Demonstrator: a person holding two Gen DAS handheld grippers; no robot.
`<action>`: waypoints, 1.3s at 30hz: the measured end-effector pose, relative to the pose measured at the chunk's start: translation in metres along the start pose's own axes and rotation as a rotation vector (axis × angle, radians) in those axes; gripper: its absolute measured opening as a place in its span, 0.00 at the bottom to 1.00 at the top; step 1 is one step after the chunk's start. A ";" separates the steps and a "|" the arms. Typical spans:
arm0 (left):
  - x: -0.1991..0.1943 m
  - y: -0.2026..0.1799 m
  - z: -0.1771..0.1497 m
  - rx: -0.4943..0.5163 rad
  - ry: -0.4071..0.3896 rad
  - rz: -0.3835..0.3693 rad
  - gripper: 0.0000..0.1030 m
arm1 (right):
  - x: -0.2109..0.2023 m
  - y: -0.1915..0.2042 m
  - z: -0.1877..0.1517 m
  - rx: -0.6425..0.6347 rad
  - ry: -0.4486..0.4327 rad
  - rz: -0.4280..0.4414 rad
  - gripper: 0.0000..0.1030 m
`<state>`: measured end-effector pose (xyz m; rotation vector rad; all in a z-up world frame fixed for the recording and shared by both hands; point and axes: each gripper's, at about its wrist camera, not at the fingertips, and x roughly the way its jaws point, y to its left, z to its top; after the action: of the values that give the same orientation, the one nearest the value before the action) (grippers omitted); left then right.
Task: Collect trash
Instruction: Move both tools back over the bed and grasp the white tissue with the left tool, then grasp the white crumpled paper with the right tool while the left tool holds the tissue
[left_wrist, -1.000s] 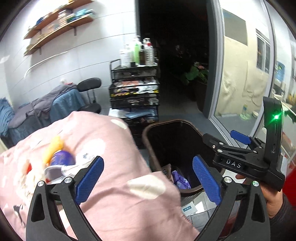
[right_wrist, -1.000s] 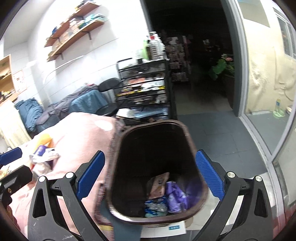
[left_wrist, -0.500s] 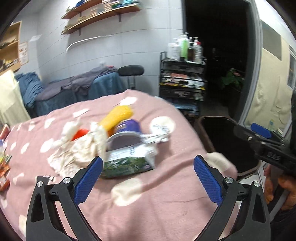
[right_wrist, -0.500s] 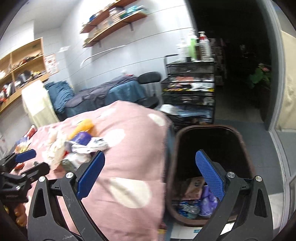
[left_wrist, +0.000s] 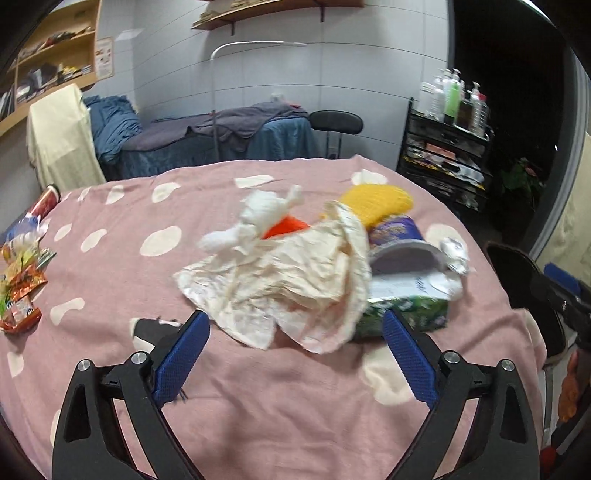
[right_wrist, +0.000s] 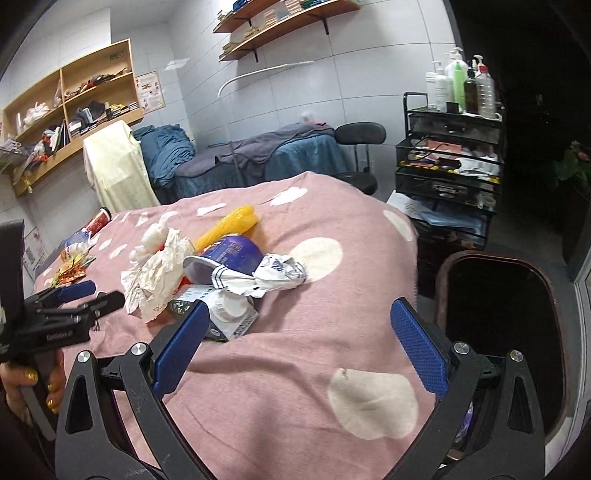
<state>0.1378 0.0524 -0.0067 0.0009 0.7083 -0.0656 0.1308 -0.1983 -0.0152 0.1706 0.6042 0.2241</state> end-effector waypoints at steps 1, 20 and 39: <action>0.002 0.005 0.004 -0.015 0.002 0.001 0.85 | 0.003 0.002 0.000 0.000 0.006 0.003 0.94; 0.083 0.019 0.066 -0.013 0.107 -0.003 0.27 | 0.030 -0.003 0.010 0.045 0.062 0.014 0.94; 0.001 0.025 0.038 -0.087 -0.060 0.003 0.22 | 0.096 0.000 0.035 0.165 0.219 0.053 0.78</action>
<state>0.1644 0.0763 0.0212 -0.0831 0.6503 -0.0316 0.2280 -0.1762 -0.0390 0.3241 0.8369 0.2462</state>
